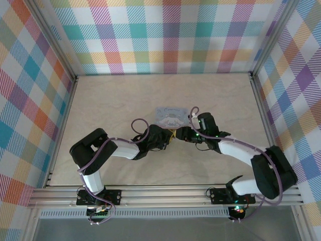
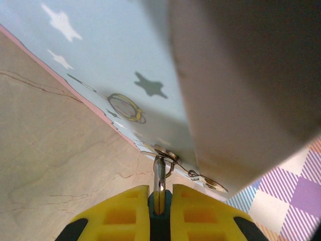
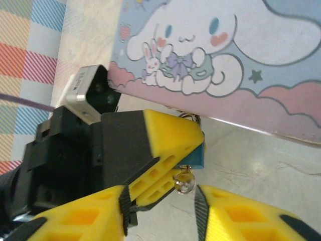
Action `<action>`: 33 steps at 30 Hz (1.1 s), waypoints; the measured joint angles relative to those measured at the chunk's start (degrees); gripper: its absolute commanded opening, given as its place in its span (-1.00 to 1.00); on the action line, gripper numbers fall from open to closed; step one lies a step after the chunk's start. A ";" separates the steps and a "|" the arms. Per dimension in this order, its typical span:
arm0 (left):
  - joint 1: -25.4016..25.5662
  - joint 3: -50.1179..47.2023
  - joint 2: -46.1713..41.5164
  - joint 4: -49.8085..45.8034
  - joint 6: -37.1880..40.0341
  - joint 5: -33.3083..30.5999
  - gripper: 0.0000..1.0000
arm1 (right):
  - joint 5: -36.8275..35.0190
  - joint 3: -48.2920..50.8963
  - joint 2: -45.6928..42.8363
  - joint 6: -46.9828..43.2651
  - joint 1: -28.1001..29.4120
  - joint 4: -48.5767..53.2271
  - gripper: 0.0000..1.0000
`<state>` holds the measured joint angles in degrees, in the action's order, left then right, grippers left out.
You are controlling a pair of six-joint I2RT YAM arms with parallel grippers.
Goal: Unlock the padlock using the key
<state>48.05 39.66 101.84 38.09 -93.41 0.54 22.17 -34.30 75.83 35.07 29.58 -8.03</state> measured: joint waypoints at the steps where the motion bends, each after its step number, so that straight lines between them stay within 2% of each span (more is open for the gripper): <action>1: 0.00 0.02 0.00 -0.02 0.02 0.00 -0.84 | -0.59 0.00 -1.31 -1.77 0.00 0.66 0.02; 6: 0.00 0.04 0.00 -0.07 -0.02 0.02 -0.84 | -4.61 0.00 -9.66 -13.49 0.00 4.31 0.25; 15: 0.00 0.04 -0.02 -0.09 -0.26 0.24 -0.86 | -5.77 3.06 -18.75 -37.13 0.02 1.84 0.26; 20: 0.00 0.22 -0.07 -0.42 -0.28 0.26 -0.87 | -6.82 4.35 -18.01 -50.27 0.26 1.68 0.28; 25: 0.00 0.35 -0.07 -0.59 -0.31 0.46 -0.88 | -10.88 4.35 -14.67 -62.01 2.54 2.23 0.30; 33: 0.00 0.39 -0.11 -0.79 -0.31 0.48 -0.89 | -18.27 4.39 -10.23 -71.76 7.76 2.75 0.30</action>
<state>48.05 40.05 101.73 37.30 -93.71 1.02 3.90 -29.91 65.60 -36.69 37.34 -5.28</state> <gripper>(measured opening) 0.110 0.653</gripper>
